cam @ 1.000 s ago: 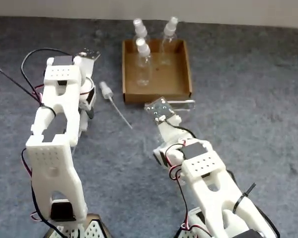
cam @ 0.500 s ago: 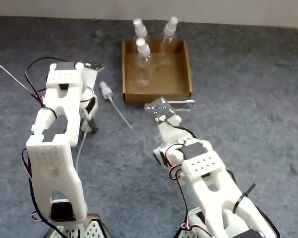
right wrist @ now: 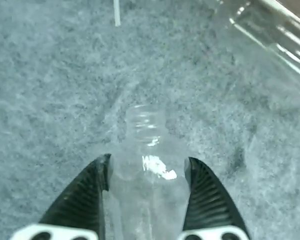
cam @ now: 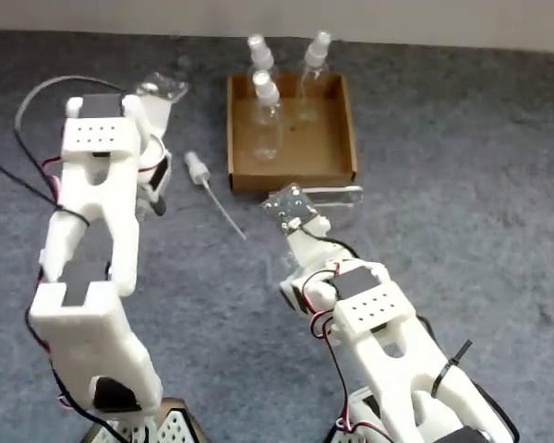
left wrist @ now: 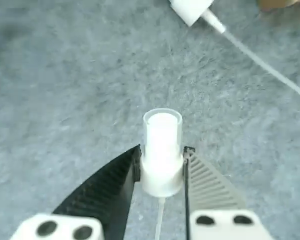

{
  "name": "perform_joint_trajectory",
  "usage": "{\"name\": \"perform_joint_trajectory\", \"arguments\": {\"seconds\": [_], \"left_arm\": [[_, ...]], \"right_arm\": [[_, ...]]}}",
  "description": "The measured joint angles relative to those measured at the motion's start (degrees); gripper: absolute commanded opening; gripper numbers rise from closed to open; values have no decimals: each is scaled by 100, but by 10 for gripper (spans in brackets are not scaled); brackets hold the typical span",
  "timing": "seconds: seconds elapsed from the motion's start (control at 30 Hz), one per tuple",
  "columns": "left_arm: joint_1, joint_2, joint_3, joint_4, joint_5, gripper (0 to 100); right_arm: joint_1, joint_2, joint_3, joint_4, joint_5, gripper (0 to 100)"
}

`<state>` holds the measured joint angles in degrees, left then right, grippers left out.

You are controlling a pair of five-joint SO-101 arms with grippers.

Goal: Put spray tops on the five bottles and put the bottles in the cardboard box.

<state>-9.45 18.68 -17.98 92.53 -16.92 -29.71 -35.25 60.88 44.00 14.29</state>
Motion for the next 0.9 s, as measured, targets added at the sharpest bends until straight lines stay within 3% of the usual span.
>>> {"name": "perform_joint_trajectory", "arguments": {"seconds": [0.27,0.43,0.57,0.73,0.9], "left_arm": [[0,-2198,26,334,413,3],[149,-3745,818,246,853,3],[281,-5002,1934,-448,1196,3],[281,-6585,3578,-1881,1837,3],[281,-8062,5020,-3209,2514,3]], "right_arm": [[-229,0,0,-44,0,5],[-571,0,0,-1064,0,5],[-1020,0,53,-2505,0,5],[-1565,9,914,-4167,0,4],[-1934,-18,1582,-5002,0,4]]}}
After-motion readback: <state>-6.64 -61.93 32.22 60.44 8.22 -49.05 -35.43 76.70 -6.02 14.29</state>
